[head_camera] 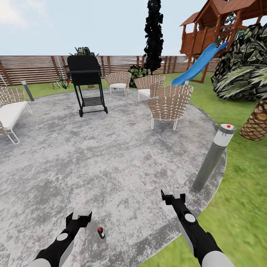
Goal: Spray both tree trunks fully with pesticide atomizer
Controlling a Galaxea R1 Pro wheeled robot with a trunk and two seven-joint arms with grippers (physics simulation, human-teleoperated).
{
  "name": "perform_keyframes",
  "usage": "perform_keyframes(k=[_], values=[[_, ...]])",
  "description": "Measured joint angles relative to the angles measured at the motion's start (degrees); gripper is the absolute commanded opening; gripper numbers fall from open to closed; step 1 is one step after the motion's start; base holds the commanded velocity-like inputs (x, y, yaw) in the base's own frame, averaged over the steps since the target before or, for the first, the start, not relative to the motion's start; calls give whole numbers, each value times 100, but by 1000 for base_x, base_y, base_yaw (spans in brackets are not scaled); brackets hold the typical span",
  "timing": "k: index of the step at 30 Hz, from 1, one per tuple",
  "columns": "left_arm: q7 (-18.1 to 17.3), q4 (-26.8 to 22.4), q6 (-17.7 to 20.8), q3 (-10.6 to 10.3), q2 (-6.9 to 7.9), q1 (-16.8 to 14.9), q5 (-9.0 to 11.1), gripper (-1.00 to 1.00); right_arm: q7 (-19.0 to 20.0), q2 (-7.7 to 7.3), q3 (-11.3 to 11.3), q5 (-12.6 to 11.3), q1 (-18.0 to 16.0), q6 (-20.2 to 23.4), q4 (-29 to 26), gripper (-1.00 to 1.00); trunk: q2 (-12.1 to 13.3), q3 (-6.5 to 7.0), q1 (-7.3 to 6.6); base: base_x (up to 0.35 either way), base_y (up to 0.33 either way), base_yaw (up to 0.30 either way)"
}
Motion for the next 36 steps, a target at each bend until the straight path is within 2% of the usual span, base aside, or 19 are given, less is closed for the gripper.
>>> perform_keyframes(k=[4, 15, 24, 36], values=[[0, 1, 2, 5, 0, 0, 1, 100, 2, 0, 0, -4, -1, 0, 0, 100, -160, -72, 88, 0, 0, -49], [0, 1, 4, 9, 0, -1, 1, 100, 8, 0, -9, -15, 0, 1, 1, 100, -602, -269, 330, 0, 0, -227], [0, 0, 6, 9, 0, 0, 1, 100, 8, 7, -8, -15, -2, 0, -9, 100, -963, -442, 527, 0, 0, -16], [0, 0, 6, 9, 0, 0, 1, 100, 7, 9, -13, -16, -1, 0, -16, 100, -1444, -751, 791, 0, 0, 0]])
